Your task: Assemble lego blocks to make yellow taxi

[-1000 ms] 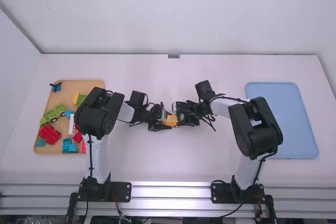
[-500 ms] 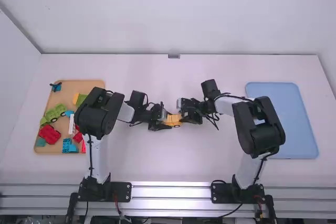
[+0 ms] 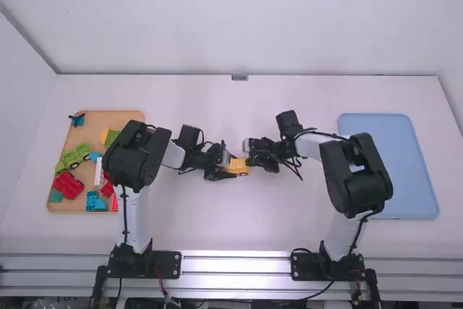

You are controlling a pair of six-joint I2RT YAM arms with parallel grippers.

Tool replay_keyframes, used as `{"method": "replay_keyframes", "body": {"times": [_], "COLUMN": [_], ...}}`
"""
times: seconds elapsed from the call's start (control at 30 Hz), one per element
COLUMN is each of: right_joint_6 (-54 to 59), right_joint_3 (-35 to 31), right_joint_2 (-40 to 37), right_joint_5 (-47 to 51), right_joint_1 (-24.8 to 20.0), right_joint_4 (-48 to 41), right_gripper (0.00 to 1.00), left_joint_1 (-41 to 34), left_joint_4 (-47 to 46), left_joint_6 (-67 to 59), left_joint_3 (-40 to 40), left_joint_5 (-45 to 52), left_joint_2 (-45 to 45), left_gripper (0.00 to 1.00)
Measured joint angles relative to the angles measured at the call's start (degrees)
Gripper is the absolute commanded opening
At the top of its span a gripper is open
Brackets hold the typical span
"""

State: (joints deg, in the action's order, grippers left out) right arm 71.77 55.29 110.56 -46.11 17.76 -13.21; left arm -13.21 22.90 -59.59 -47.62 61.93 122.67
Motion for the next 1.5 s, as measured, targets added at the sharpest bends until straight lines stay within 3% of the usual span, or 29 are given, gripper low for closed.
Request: {"method": "replay_keyframes", "body": {"times": [0.6, 0.67, 0.7, 0.73, 0.77, 0.8, 0.87, 0.9, 0.97, 1.0, 1.03, 1.13, 1.3, 1.4, 1.5], "right_joint_6": [0.42, 0.87, 1.25, 1.79, 1.86, 2.34, 2.91, 2.89, 3.32, 3.37, 3.39, 2.69, 2.01, 1.92, 1.86], "right_joint_3": [1.44, 1.44, 1.44, 1.64, 1.66, 1.66, 1.99, 2.03, 3.28, 4.04, 4.22, 4.98, 4.98, 4.98, 4.98], "right_joint_2": [-0.76, -0.76, -0.76, -0.76, -0.74, -0.76, -0.76, -0.76, -0.76, -0.76, -0.76, -0.76, -0.76, -0.76, -0.76], "right_joint_5": [5.38, 4.83, 4.26, 2.99, 2.51, 1.01, -2.71, -2.97, -6.32, -7.69, -8.09, -9.97, -10.97, -11.17, -11.41], "right_joint_1": [3.23, 3.19, 2.93, 2.36, 2.27, 1.9, 0.9, 0.81, -1.16, -2.34, -2.6, -4.44, -3.8, -2.99, -2.54], "right_joint_4": [0.15, 0.2, 0.09, -0.35, -0.7, -1.53, -2.23, -2.29, -2.23, -2.19, -2.14, -1.92, -2.23, -2.14, -2.12], "right_gripper": [0.0, 0.08, 0.24, 0.46, 0.51, 0.68, 0.79, 0.8, 0.84, 0.86, 0.86, 0.88, 0.93, 0.98, 0.98], "left_joint_1": [0.42, 0.42, 0.42, 0.52, 0.48, 0.26, 0.09, 0.07, 0.07, 0.09, 0.07, 0.07, 0.09, 0.68, 2.95], "left_joint_4": [-0.15, -0.15, -0.15, -0.13, -0.13, -0.04, 0.0, 0.0, 0.0, 0.02, 0.07, 0.09, -0.35, -4.35, -13.99], "left_joint_6": [-0.17, -0.15, -0.15, -0.22, -0.2, -0.2, -0.2, -0.2, -0.17, -0.28, -0.39, 0.44, 0.39, -0.15, -0.09], "left_joint_3": [0.0, 0.0, 0.0, -0.02, 0.0, 0.0, 0.0, 0.0, 0.0, 0.0, -0.02, -0.02, -0.02, -0.17, -0.02], "left_joint_5": [0.09, 0.09, 0.17, 0.11, 0.09, -0.02, 0.0, -0.02, 0.0, -0.04, -0.11, -0.42, -0.44, -0.68, -2.97], "left_joint_2": [0.0, 0.0, 0.0, 0.0, 0.02, 0.0, 0.0, 0.0, 0.0, 0.0, 0.0, 0.02, 0.0, -1.29, -5.18], "left_gripper": [0.25, 0.25, 0.26, 0.29, 0.29, 0.31, 0.35, 0.36, 0.57, 0.91, 1.0, 0.99, 0.99, 0.99, 0.99]}}
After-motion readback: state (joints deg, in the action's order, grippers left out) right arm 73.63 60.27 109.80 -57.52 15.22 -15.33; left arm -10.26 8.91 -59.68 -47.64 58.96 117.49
